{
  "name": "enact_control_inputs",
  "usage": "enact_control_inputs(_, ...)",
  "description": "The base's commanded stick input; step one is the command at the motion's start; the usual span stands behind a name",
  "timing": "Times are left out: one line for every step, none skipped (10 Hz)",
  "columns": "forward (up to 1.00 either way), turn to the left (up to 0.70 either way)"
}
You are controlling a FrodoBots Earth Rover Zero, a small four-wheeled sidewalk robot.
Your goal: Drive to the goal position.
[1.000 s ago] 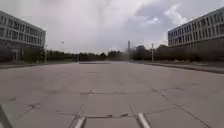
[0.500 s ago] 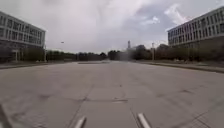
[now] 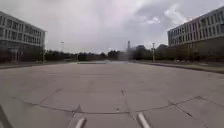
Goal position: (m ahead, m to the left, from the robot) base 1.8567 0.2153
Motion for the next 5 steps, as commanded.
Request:
enact_control_inputs(0.00,0.00)
enact_control_inputs(0.00,0.00)
enact_control_inputs(0.00,0.00)
enact_control_inputs(0.00,0.00)
enact_control_inputs(0.00,0.00)
